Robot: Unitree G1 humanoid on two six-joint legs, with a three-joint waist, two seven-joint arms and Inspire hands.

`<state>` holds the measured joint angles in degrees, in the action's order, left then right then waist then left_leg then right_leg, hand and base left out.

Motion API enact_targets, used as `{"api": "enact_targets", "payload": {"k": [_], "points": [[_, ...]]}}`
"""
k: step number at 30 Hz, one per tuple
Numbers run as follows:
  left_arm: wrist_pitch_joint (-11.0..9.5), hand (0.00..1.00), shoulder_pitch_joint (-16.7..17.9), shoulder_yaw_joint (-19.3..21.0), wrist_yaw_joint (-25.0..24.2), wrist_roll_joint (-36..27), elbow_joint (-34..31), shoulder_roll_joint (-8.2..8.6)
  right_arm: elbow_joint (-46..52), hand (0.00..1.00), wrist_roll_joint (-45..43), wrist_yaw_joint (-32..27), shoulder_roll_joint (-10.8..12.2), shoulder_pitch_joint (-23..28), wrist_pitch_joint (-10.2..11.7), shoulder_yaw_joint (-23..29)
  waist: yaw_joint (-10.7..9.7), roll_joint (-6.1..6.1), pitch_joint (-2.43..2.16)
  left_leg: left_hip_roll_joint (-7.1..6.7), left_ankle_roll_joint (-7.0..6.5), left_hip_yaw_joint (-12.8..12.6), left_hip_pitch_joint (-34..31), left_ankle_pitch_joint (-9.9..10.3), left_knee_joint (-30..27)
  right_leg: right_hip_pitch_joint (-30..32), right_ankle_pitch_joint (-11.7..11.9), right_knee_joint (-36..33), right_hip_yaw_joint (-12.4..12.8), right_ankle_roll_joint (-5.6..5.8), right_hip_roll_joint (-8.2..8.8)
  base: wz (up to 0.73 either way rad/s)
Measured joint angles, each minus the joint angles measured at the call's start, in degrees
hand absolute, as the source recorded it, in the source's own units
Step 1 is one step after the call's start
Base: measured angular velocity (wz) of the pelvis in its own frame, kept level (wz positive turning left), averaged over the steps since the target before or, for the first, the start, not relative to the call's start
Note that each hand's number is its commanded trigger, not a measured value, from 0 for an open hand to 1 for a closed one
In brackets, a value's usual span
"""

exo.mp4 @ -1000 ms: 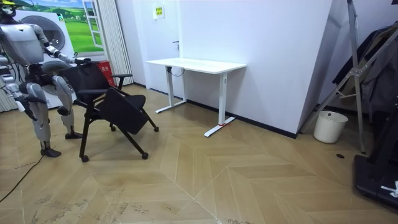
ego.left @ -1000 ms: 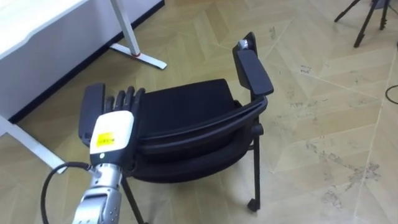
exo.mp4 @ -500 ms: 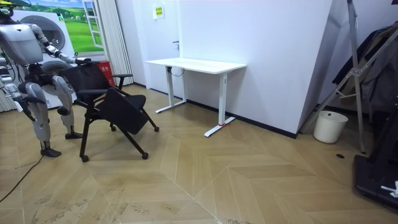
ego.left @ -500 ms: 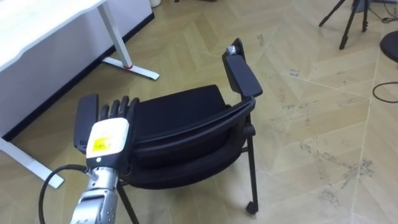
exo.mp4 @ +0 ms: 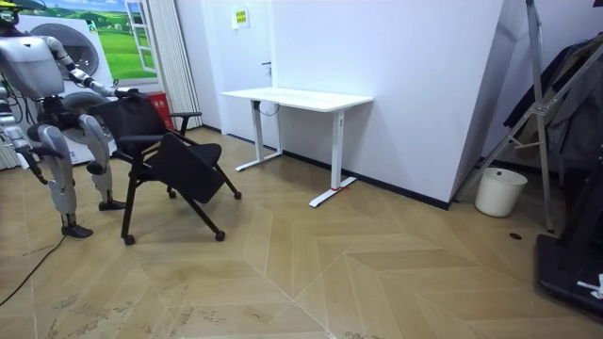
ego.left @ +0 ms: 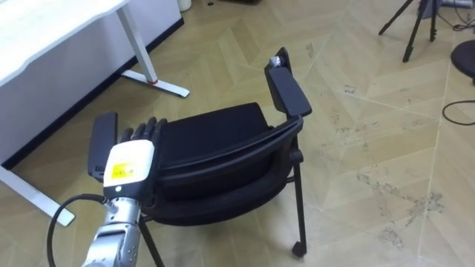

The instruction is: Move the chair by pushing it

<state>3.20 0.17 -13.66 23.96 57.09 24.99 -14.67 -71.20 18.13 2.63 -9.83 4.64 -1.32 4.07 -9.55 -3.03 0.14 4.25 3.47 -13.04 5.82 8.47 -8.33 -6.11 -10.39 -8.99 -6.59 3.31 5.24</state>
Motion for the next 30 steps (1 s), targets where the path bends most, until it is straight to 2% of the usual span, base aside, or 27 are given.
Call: {"api": "enact_targets", "payload": {"k": [3,10,19,22,26,30], "points": [[0.61,1.00,-0.71,-0.05,-0.61,1.25,0.81,-0.04,0.07,0.00,-0.61,-0.03,-0.01,-0.02,-0.01,0.00,-0.12,0.12,-0.08,0.01,-0.01,0.00,0.06,0.00,0.00,0.00,0.02,-0.12,0.05,0.00,0.00,0.00],[0.59,1.00,-0.88,-0.08,-2.11,3.88,0.35,-0.56,0.36,0.00,-1.71,-0.59,-0.01,-0.13,0.01,0.04,-0.12,0.13,-0.07,0.01,-0.01,0.02,-0.02,-0.01,-0.01,0.14,0.02,-0.12,0.04,0.01,0.00,0.00],[0.18,1.00,-0.88,-0.12,-0.74,3.80,0.87,-0.54,2.44,0.00,-2.63,-3.54,-0.01,-0.18,0.72,0.06,-0.14,0.20,-0.08,0.01,-0.01,0.03,-0.10,0.00,0.00,-0.08,0.15,0.22,0.10,0.05,-0.04,0.00],[-0.16,1.00,-0.99,-0.03,0.10,3.70,1.52,-0.56,2.77,0.00,-2.52,-5.34,0.20,-0.28,0.98,2.07,-0.44,0.17,-0.08,0.00,-0.01,0.05,-0.05,0.00,-0.01,-0.19,0.16,0.25,0.10,0.05,-0.05,0.00],[-0.60,1.00,-0.78,0.83,0.13,3.64,1.64,-0.85,5.56,0.00,-5.63,-11.02,-0.19,-1.53,1.46,6.57,-0.96,0.13,-0.08,0.01,-0.01,0.01,-0.21,0.00,-0.12,0.11,0.16,0.10,0.17,0.05,-0.04,0.00],[-0.74,1.00,-1.23,0.93,0.16,2.93,2.11,-1.41,11.01,0.00,-16.75,-17.72,-1.93,-5.29,1.44,6.73,-1.04,0.27,0.00,0.00,-0.07,-0.14,-0.41,-0.04,-0.12,1.05,0.13,-0.90,0.81,0.08,-0.04,-0.05]]}}
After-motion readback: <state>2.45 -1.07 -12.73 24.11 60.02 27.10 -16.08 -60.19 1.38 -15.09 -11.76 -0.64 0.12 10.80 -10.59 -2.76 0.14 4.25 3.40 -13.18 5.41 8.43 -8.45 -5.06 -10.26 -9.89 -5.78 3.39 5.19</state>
